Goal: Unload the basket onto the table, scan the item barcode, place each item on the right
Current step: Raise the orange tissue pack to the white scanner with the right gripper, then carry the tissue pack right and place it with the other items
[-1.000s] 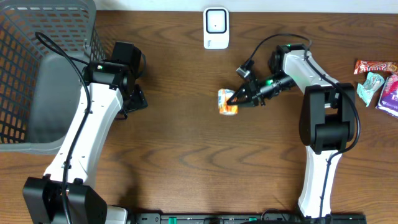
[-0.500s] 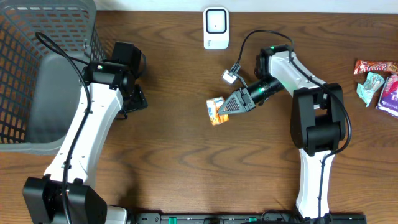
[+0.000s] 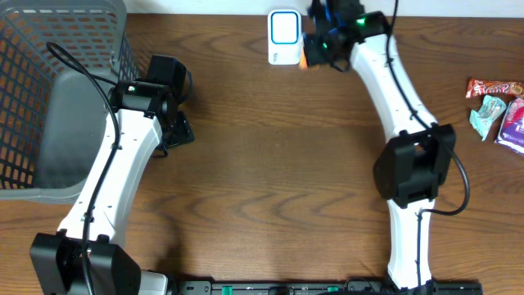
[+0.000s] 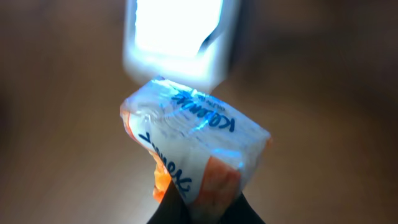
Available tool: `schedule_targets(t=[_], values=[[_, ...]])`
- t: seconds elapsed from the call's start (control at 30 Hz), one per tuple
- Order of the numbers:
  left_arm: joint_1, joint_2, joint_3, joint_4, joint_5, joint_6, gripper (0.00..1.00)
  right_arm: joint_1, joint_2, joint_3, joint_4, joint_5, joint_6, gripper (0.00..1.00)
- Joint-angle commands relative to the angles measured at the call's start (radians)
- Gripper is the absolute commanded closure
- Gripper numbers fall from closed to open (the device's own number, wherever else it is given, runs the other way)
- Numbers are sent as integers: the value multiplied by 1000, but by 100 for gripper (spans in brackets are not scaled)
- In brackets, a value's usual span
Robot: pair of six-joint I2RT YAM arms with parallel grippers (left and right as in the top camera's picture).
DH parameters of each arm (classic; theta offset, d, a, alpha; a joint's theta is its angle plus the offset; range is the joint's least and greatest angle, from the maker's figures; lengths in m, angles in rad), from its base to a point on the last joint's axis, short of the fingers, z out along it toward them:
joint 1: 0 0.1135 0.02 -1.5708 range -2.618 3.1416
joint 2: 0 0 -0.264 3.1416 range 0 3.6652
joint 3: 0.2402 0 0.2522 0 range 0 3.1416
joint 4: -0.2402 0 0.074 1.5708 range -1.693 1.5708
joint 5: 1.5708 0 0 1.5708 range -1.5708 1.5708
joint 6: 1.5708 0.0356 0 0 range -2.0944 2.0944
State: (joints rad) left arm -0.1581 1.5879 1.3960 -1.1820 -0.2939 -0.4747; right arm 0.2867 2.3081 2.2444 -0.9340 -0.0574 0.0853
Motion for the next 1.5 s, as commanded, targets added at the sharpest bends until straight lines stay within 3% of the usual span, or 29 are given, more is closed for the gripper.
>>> schedule_targets(t=[0.0, 0.2, 0.43, 0.5, 0.63, 0.83, 1.03, 1.13, 1.2, 1.3, 1.33, 1.37, 1.4, 1.43, 1.47], values=[[2, -6, -5, -6, -6, -10, 2, 81, -4, 15, 137, 531, -41, 99], [2, -6, -5, -6, -6, -10, 2, 163, 74, 7, 413, 553, -278, 99], [2, -6, -5, -6, -6, -9, 2, 186, 135, 7, 504, 554, -270, 99], [2, -6, -5, -6, -6, -10, 2, 180, 134, 8, 496, 559, -206, 99], [2, -6, -5, -6, -6, -10, 2, 149, 96, 14, 441, 672, -52, 99], [2, -6, -5, -6, -6, -10, 2, 7, 19, 14, 228, 713, 94, 99], [2, -6, -5, -6, -6, -9, 2, -229, 19, 5, -101, 721, 155, 98], [2, -6, -5, -6, -6, -10, 2, -325, 21, -19, -171, 703, 172, 99], [2, -6, -5, -6, -6, -10, 2, -388, 21, -39, -183, 666, 167, 85], [2, -6, -5, -6, -6, -10, 2, -462, 21, -64, -196, 636, 146, 83], [2, -6, -5, -6, -6, -10, 2, -491, 21, -77, -195, 612, 146, 75], [2, -6, -5, -6, -6, -10, 2, -510, 21, -85, -196, 594, 145, 64], [2, -6, -5, -6, -6, -10, 2, -525, 21, -89, -200, 571, 145, 44], [2, -6, -5, -6, -6, -10, 2, -537, 21, -89, -205, 540, 145, 17], [2, -6, -5, -6, -6, -10, 2, -545, 21, -89, -211, 521, 145, 1]])
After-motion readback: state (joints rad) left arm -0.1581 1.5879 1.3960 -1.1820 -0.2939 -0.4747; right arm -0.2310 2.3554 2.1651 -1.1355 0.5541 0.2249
